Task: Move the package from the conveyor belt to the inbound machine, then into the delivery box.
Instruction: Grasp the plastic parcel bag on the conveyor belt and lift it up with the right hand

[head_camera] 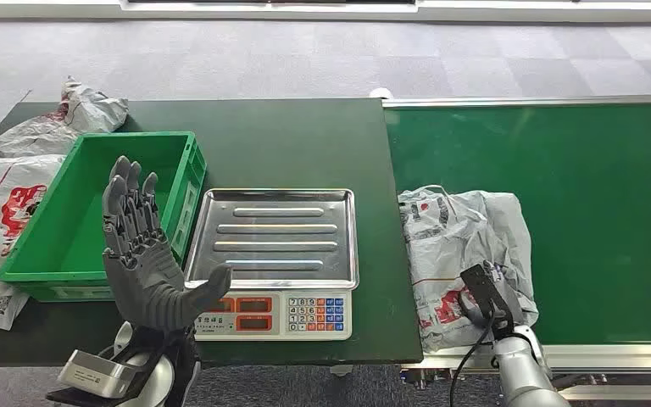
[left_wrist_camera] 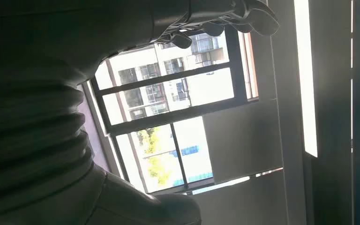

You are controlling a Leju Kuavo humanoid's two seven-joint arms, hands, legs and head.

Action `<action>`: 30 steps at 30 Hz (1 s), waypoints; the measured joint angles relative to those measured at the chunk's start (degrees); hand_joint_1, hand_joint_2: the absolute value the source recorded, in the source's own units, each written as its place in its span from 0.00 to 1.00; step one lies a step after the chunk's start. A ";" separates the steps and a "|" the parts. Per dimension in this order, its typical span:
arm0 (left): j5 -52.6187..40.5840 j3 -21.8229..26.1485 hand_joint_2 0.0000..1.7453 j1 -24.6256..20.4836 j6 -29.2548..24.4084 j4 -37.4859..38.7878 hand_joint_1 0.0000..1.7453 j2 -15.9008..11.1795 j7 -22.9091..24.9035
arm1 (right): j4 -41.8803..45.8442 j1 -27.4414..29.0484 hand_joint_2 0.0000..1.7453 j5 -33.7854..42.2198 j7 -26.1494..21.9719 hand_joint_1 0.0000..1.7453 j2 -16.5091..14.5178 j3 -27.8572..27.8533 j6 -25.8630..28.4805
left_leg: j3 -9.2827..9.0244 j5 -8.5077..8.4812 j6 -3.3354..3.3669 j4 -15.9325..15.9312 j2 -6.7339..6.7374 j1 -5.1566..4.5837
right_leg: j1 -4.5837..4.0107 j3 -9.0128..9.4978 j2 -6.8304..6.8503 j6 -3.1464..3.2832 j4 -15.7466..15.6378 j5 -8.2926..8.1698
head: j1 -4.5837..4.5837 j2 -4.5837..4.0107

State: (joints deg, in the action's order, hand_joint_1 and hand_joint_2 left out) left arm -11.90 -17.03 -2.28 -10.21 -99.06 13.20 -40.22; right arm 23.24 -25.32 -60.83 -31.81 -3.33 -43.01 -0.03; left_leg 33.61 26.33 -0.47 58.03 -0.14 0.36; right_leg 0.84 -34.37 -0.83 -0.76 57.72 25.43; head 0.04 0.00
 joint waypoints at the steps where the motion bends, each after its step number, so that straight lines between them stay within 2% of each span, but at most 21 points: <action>1: -0.04 0.00 1.00 -0.01 0.00 0.00 0.00 0.00 0.00 | -0.01 0.01 1.00 0.01 -0.06 0.40 0.02 0.30 -0.22 | -0.01 0.00 0.00 0.00 0.02 0.00 | -0.01 0.00 -0.02 0.01 0.00 -0.01 | 0.00 0.00; 2: -0.09 0.00 1.00 -0.01 -0.01 0.00 0.00 0.00 0.00 | -0.02 0.01 1.00 0.02 -0.09 0.55 0.04 0.58 -0.42 | -0.02 0.00 0.00 0.00 0.04 0.00 | -0.01 0.01 -0.03 0.01 0.00 -0.02 | 0.00 0.00; 3: -0.20 0.00 1.00 -0.02 -0.06 0.00 0.00 0.00 0.00 | -0.06 0.02 1.00 0.04 -0.18 0.80 0.09 1.15 -0.82 | -0.04 0.00 -0.01 0.00 0.07 0.00 | -0.03 0.02 -0.06 0.02 0.00 -0.03 | 0.00 0.00; 4: -0.30 0.00 1.00 -0.01 -0.14 0.00 0.00 0.00 0.00 | -0.10 0.02 1.00 0.07 -0.23 1.00 0.14 1.64 -1.11 | -0.05 0.00 -0.01 0.00 0.09 0.00 | -0.04 0.04 -0.08 0.03 0.00 -0.04 | 0.00 0.00; 25: -0.10 0.16 1.00 1.02 -3.21 -1.81 0.00 -1.01 0.00 | -1.12 -2.45 1.00 0.56 0.36 1.00 0.31 6.33 -2.44 | -0.11 -0.02 -0.04 0.00 -0.02 0.01 | -0.07 0.17 -0.01 0.04 0.00 -0.03 | 0.00 0.00; 30: -0.15 0.49 1.00 1.20 -3.67 -2.05 0.00 -1.13 0.00 | -1.29 -2.59 1.00 -2.01 1.57 1.00 0.17 8.24 0.82 | -0.04 -0.02 -0.03 0.00 -0.11 0.01 | -0.06 0.14 0.02 0.03 0.00 -0.02 | 0.00 0.00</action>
State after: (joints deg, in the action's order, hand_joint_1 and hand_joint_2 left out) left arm -12.05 -16.53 -1.09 -13.87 -101.11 12.08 -40.22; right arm 21.95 -27.91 -62.83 -30.24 -3.16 -34.76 0.79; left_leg 33.57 26.31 -0.50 58.02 -0.25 0.37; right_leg 0.78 -34.23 -0.82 -0.73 57.72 25.42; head 0.04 0.00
